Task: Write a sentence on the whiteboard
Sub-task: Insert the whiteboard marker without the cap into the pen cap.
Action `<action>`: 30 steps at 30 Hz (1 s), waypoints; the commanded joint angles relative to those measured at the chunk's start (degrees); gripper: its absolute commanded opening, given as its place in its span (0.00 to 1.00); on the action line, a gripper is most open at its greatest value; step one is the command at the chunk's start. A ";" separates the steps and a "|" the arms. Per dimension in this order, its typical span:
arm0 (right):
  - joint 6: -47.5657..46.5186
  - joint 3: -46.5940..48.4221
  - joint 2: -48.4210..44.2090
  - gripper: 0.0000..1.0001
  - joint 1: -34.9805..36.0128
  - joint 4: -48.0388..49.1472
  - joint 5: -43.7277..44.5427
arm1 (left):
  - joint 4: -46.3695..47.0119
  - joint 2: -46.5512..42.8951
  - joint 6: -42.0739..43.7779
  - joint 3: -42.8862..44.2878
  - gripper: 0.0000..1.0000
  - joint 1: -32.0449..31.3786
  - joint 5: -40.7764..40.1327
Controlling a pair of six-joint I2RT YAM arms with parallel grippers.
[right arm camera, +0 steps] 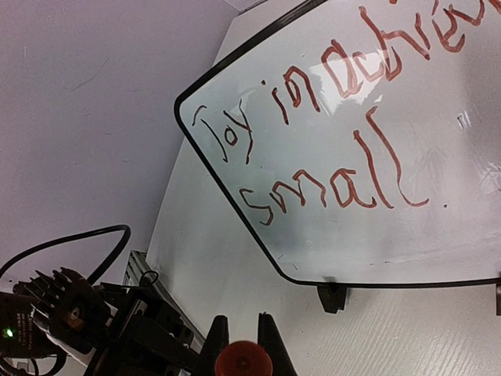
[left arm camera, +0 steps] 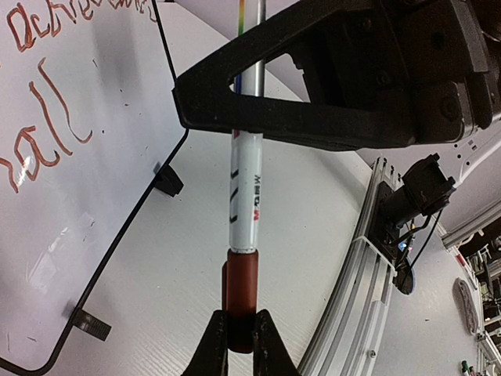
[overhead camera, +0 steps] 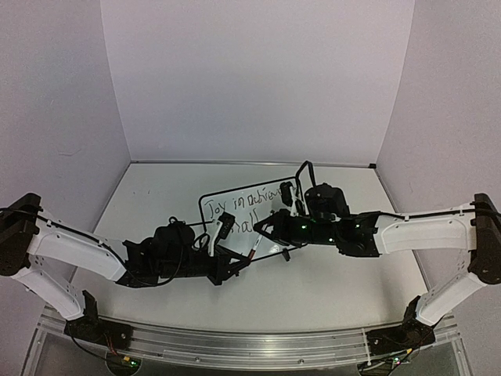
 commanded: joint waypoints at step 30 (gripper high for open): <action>-4.94 2.40 4.50 0.00 4.43 -4.83 -7.71 | 9.33 -3.17 -2.79 5.81 0.00 4.47 3.38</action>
